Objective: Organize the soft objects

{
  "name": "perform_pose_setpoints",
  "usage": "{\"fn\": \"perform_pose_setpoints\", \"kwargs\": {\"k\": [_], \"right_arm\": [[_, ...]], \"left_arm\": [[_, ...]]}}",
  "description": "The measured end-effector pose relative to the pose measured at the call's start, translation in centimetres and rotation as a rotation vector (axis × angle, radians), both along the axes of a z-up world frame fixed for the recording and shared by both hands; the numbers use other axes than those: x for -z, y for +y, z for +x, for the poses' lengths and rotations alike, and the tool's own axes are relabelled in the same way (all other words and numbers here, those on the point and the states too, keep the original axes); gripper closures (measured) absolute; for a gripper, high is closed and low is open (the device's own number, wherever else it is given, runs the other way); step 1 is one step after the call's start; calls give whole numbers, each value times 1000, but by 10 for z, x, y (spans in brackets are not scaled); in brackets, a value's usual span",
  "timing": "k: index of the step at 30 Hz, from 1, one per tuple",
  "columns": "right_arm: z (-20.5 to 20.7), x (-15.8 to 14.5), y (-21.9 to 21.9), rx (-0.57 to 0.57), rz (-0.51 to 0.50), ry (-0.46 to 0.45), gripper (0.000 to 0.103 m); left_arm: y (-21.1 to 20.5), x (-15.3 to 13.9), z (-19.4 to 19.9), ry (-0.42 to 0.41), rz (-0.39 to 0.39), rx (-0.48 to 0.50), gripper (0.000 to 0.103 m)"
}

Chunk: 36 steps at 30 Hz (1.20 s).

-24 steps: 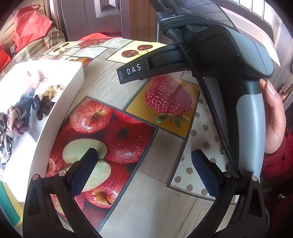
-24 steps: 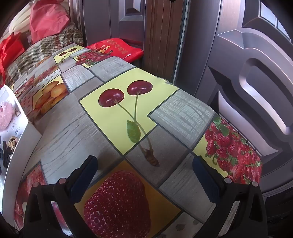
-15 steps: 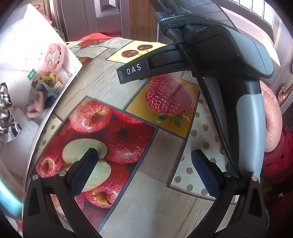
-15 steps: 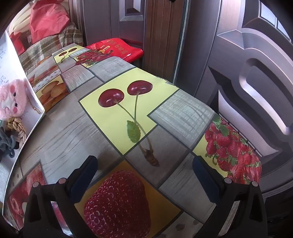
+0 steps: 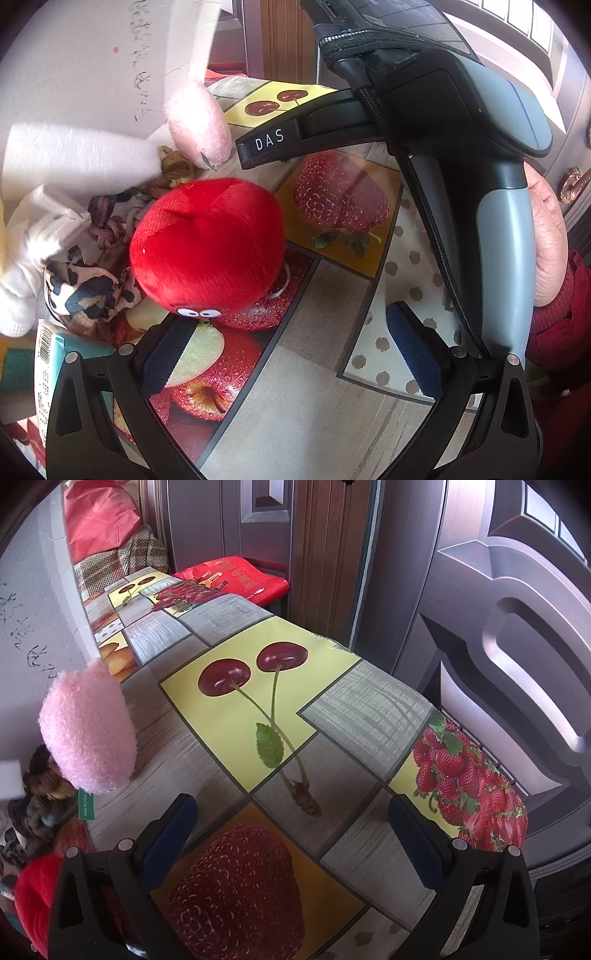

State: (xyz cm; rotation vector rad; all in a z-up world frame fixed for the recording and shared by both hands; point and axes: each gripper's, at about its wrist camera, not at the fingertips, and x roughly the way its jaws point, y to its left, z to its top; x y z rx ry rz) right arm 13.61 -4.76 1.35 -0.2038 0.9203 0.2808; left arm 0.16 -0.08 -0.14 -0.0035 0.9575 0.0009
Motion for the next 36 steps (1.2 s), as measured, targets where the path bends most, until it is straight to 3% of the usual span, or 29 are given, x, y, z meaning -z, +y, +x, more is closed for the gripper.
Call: {"fn": "perform_pose_setpoints", "kwargs": {"k": [36], "right_arm": [[0, 0, 1, -1, 0, 4, 0]], "left_arm": [[1, 0, -1, 1, 1, 0, 1]]}}
